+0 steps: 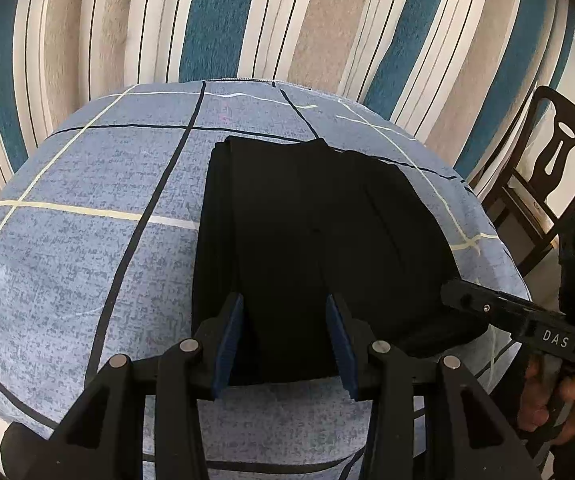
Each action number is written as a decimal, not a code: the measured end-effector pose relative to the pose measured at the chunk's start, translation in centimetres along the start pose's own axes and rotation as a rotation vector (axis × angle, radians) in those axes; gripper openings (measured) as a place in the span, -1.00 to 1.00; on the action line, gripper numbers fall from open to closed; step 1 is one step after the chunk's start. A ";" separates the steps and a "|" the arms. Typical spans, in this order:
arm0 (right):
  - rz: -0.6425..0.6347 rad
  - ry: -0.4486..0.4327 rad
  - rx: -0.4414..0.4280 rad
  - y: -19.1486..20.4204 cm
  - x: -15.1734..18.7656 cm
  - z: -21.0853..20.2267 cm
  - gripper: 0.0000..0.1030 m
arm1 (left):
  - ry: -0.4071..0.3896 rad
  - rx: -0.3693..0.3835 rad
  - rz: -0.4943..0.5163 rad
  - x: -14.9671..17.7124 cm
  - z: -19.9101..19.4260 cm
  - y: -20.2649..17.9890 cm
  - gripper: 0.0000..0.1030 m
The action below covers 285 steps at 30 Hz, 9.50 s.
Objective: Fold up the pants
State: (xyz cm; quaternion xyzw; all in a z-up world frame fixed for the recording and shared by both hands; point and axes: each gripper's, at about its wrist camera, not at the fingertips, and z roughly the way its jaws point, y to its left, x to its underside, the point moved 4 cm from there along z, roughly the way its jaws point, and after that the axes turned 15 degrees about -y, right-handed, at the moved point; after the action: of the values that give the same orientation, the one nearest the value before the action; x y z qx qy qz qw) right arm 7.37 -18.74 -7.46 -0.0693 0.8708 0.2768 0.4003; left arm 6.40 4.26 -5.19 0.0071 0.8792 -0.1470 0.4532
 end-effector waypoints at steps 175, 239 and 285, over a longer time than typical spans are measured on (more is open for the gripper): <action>-0.313 0.085 0.018 7.3 -3.4 9.5 -0.36 | -0.060 -0.191 -0.001 -6.8 2.8 11.7 -0.19; -0.370 0.092 0.048 9.1 2.7 6.5 0.04 | 0.015 -0.283 0.026 -0.2 0.3 6.6 -0.01; -0.388 0.093 0.041 9.2 2.8 6.6 0.08 | 0.035 -0.279 0.031 0.1 0.6 6.4 0.18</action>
State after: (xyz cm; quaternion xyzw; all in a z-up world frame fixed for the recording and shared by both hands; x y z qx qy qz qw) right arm 6.66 -7.21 -9.07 -0.2403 0.8641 0.1734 0.4068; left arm 7.76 10.17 -7.25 -0.0398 0.8987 -0.0160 0.4365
